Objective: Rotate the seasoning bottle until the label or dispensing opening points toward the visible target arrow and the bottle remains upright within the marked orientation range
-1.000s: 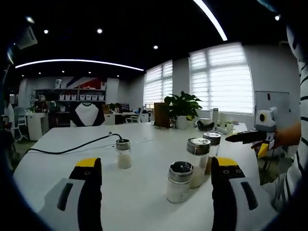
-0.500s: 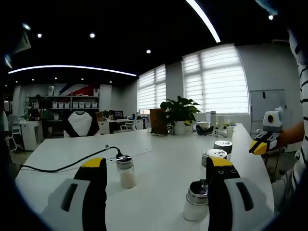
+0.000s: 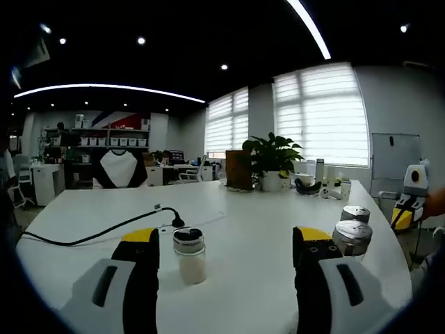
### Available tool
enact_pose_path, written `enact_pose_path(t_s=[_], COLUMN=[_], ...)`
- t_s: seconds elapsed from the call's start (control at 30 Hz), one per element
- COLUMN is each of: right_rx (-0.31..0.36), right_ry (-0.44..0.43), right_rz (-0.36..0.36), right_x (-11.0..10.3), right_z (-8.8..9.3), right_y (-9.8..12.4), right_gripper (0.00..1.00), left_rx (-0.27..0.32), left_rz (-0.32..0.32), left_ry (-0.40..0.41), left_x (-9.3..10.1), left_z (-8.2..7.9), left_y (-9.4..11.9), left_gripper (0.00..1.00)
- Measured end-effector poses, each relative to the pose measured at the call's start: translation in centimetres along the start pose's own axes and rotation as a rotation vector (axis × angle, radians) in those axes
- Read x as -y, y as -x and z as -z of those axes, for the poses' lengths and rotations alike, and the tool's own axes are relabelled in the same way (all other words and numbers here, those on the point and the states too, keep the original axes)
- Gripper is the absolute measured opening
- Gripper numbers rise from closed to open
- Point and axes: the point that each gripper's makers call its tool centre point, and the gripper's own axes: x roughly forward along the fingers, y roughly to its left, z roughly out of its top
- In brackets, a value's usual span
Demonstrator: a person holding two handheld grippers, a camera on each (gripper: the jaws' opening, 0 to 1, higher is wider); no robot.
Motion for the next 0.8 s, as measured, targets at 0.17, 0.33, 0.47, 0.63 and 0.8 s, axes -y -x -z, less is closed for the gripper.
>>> enact_pose_path(t_s=[0.17,0.33,0.47,0.63,0.8], right_rx=[-0.004,-0.011,-0.008,-0.011,-0.008], right_ry=[-0.008,-0.022,-0.023,-0.029,-0.049], right_rz=[-0.002,0.004,0.007,0.002,0.011], right_x=[-0.1,0.0,0.1,0.2,0.4], right_z=[0.1,0.3,0.4,0.5,0.6], right_y=[0.1,0.3,0.4,0.3,0.4], right_gripper=[0.00,0.01,0.01,0.01,0.01], left_rx=[-0.046,-0.069,-0.063,-0.024,-0.034], left_rz=[-0.018,-0.028,-0.056,-0.043,-0.038], left_ry=[-0.040,-0.051,-0.053,-0.007,-0.017], left_x=[-0.9,-1.3,-1.9,-1.9,-1.3], left_z=[0.7,1.5,1.6,1.6,1.4], left_y=[-1.5,-2.9,-3.6,-4.8,-5.3], left_gripper=[0.85,0.86,0.86,0.89,0.85])
